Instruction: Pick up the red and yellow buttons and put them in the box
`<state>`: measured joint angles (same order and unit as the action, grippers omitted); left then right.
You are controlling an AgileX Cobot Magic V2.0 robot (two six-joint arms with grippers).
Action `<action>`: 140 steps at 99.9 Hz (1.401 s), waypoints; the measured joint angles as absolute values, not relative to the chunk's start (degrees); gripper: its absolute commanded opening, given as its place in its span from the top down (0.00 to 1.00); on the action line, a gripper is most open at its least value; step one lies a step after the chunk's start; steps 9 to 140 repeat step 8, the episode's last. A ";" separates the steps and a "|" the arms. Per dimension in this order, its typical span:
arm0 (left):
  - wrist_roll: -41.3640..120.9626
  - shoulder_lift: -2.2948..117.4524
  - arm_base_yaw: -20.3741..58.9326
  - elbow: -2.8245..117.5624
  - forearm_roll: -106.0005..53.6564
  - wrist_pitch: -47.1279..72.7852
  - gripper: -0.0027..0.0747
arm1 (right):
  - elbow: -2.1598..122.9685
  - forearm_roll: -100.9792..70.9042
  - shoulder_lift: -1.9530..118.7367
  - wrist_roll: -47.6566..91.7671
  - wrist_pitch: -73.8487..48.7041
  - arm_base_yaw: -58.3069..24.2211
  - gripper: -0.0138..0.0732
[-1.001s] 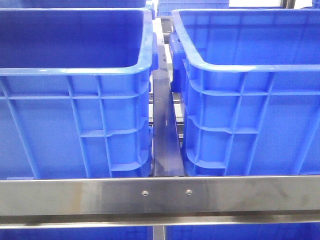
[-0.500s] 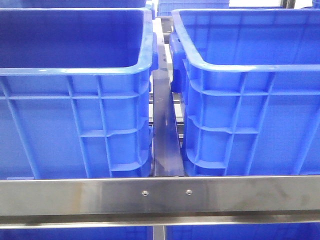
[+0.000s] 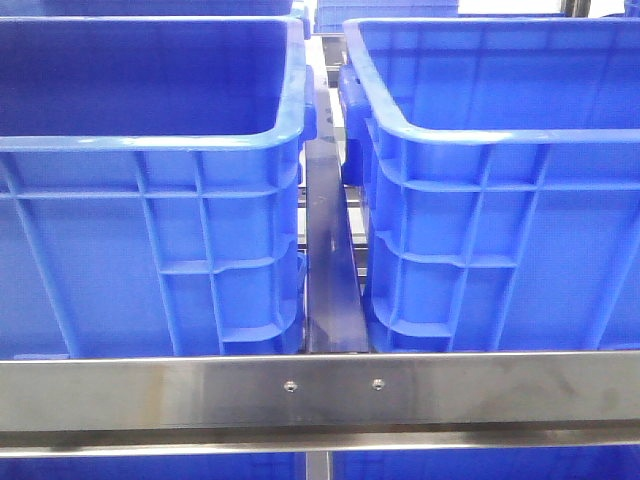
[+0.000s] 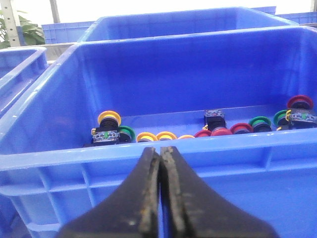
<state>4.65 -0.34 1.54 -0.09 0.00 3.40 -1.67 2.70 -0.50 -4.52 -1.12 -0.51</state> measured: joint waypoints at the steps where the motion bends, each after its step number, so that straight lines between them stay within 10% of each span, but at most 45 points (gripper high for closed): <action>1: 4.65 -0.34 1.54 -0.09 0.00 3.40 0.99 | -1.67 2.70 -0.50 -4.52 -1.12 -0.51 0.91; 140: 4.65 -0.34 1.54 -0.09 0.00 3.40 0.99 | -1.67 2.70 -0.50 -4.52 -1.12 -0.51 0.91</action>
